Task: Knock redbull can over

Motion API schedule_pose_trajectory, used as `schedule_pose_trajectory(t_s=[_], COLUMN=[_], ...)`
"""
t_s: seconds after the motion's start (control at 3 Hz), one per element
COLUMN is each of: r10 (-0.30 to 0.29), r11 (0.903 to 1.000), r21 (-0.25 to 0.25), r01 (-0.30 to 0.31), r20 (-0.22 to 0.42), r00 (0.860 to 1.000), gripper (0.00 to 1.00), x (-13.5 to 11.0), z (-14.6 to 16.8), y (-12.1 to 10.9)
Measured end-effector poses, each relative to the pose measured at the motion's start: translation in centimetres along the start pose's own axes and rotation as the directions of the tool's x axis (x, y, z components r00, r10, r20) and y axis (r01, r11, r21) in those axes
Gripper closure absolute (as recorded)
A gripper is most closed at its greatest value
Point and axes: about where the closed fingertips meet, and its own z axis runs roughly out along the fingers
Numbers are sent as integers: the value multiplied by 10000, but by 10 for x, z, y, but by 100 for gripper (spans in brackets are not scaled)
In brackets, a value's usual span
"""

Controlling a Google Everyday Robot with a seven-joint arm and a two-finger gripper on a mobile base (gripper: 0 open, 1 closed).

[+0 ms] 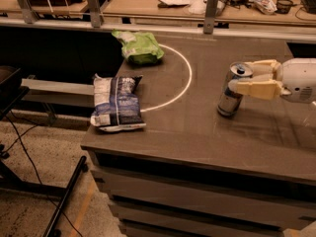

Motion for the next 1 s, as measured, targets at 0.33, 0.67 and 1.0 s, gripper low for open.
schedule_pose_trajectory(t_s=[0.33,0.67,1.0], r10=[-349,-1603,-3332], r11=[9994,9868,9339], r21=[-15,-141,-449], r01=[349,1612,3546], r20=[-365,-2219,-4689], r00=[9987,9618,8180], gripper=[98,100,100], x=[-9,-33,-63], z=[-1,18,51], y=[2,14,44])
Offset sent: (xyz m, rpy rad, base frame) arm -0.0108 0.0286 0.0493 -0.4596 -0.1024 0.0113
